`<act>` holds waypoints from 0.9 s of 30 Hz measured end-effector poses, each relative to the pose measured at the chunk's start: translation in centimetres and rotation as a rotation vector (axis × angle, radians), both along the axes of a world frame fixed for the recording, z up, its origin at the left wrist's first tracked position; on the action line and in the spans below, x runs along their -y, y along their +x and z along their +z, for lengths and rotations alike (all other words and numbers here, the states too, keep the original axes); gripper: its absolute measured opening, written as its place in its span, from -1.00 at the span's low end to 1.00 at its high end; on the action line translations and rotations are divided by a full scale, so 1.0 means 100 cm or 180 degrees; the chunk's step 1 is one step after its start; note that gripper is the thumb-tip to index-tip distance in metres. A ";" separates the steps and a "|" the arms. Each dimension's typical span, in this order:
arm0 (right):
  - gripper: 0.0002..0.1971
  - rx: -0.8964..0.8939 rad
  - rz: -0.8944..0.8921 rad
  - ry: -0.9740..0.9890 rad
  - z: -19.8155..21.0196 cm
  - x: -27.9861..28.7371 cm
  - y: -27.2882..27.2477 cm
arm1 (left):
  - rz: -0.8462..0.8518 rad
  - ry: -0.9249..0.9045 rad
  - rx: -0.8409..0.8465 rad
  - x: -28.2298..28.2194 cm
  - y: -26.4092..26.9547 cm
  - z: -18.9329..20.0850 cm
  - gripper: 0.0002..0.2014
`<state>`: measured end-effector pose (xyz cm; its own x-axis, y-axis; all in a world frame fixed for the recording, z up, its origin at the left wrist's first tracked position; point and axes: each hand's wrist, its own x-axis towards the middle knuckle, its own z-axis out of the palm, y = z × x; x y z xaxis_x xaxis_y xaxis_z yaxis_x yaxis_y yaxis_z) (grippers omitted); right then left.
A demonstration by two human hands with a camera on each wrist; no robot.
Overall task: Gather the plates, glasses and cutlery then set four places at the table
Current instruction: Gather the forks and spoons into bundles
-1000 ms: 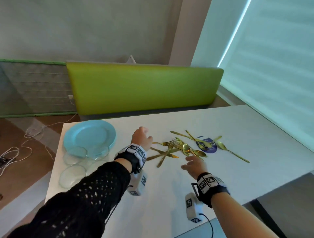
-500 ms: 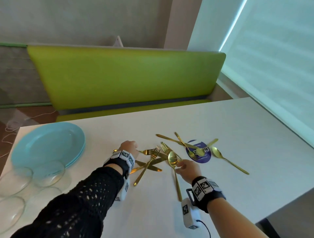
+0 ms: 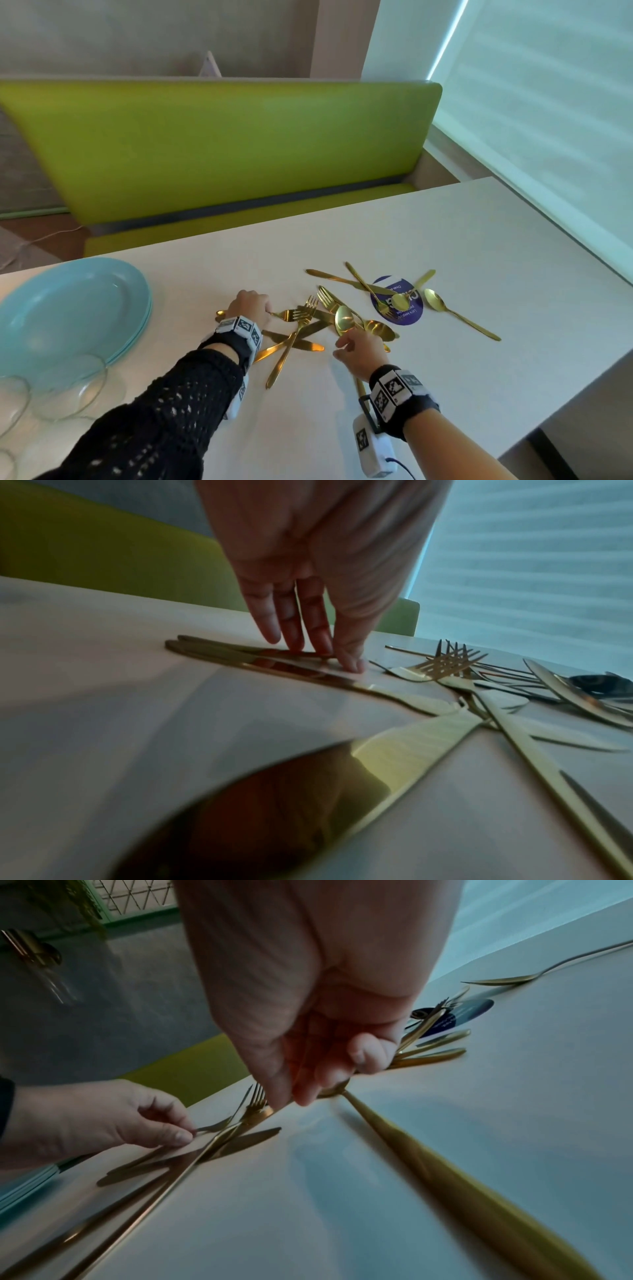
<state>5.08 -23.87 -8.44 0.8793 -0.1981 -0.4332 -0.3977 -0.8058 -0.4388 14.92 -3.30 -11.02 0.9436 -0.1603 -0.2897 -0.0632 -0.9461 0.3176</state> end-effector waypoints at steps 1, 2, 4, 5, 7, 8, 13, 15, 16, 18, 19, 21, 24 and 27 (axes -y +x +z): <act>-0.80 0.0009 0.0020 0.0005 0.000 -0.002 0.000 | -0.0048 0.0010 0.0005 -0.001 0.000 0.001 -0.81; -0.79 0.0015 0.0040 0.0014 -0.001 -0.004 0.000 | -0.0074 0.0000 0.0016 -0.001 0.001 0.001 -0.81; -0.78 0.0004 0.0027 0.0048 -0.001 -0.009 0.001 | -0.0032 -0.0070 0.0050 -0.004 0.001 0.002 -0.80; -0.78 0.0011 0.0004 0.0066 -0.002 -0.012 0.001 | 0.0040 -0.0141 0.0087 -0.005 0.001 0.005 -0.81; -0.79 0.0025 -0.0026 0.0069 -0.002 -0.018 0.003 | 0.0191 -0.0344 0.0285 -0.007 0.001 0.013 -0.83; -0.80 0.0017 -0.0009 0.0064 -0.002 -0.022 0.005 | 0.0246 -0.0454 0.0401 -0.007 0.002 0.018 -0.84; -0.87 -0.0005 -0.0132 0.0112 -0.002 -0.049 0.016 | 0.0549 -0.1276 0.0701 -0.010 0.007 0.046 -0.84; -0.84 -0.0059 -0.0268 0.0039 0.000 -0.061 0.020 | 0.0950 -0.1920 0.0596 -0.009 0.005 0.054 -0.87; -0.79 -0.0100 -0.0318 -0.0003 0.001 -0.066 0.022 | 0.1244 -0.2261 0.0481 -0.009 0.004 0.056 -0.90; -0.72 -0.0180 -0.0348 -0.0172 -0.003 -0.074 0.026 | 0.1816 -0.2709 0.0160 -0.010 -0.001 0.057 -0.94; -0.69 -0.0235 -0.0312 -0.0279 -0.007 -0.078 0.028 | 0.1991 -0.2815 -0.0030 -0.011 -0.003 0.055 -0.95; -0.64 -0.0371 -0.0212 -0.0474 -0.007 -0.084 0.029 | 0.2168 -0.2949 -0.0310 -0.014 -0.010 0.051 -0.96; -0.63 -0.0532 -0.0216 -0.0526 -0.001 -0.086 0.029 | 0.2235 -0.2985 -0.0473 -0.018 -0.018 0.045 -0.96; -0.68 -0.0557 -0.0356 -0.0257 0.008 -0.086 0.026 | 0.2241 -0.3002 -0.0581 -0.020 -0.025 0.042 -0.94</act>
<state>7.66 -15.31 -7.69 0.7627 -0.3305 -0.5559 -0.5510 -0.7821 -0.2910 12.46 -1.32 -6.83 0.8665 0.1546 -0.4747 0.4950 -0.1430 0.8570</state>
